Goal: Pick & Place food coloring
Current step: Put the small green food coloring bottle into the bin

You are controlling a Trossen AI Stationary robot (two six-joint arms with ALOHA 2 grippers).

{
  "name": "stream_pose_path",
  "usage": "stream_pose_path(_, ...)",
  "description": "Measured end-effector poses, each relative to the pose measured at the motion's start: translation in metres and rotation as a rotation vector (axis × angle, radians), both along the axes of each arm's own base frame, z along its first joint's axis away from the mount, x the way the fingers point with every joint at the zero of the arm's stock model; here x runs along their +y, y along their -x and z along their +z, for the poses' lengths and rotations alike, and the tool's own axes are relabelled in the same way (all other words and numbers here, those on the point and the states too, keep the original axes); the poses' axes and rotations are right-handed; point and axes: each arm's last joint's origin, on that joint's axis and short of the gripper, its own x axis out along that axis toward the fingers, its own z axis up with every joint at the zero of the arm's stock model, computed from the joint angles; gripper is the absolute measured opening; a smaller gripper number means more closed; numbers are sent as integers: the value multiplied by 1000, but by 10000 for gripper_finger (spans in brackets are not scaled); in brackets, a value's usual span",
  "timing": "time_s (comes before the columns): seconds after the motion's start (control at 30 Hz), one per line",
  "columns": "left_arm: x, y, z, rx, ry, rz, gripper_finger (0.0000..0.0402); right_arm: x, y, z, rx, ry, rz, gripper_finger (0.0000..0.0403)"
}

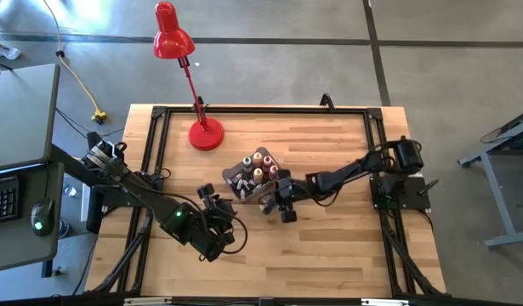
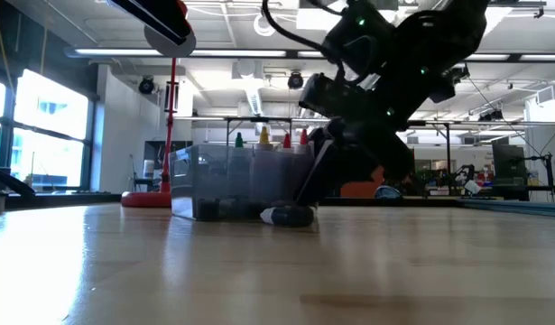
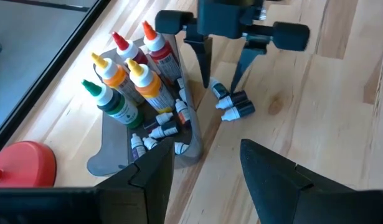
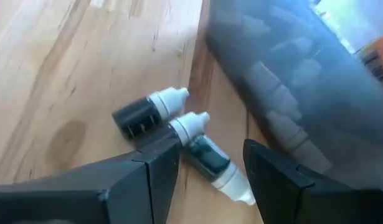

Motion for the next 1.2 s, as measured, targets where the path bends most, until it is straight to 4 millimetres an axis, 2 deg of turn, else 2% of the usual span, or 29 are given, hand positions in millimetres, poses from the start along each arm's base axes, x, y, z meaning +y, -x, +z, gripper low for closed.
stream_pose_path(0.3, 0, 0, 0, 0, 0, 0, 179, -19, 3, -3, 69, -22, 3, 173)
stream_pose_path(0.43, 0, 0, 0, 0, 0, 0, 179, -16, 7, -7, 125, -39, 16, 166)
stream_pose_path(0.67, 0, 0, 0, 2, -1, 0, 179, -2, 8, -7, 120, -11, 38, 150)
stream_pose_path(1.07, 0, 0, 0, 2, -1, 0, 179, -2, 6, -6, 83, -17, -24, 144)
stream_pose_path(1.2, 0, 0, 0, 2, -1, 0, 179, -2, 7, -7, 98, -25, -37, 124)
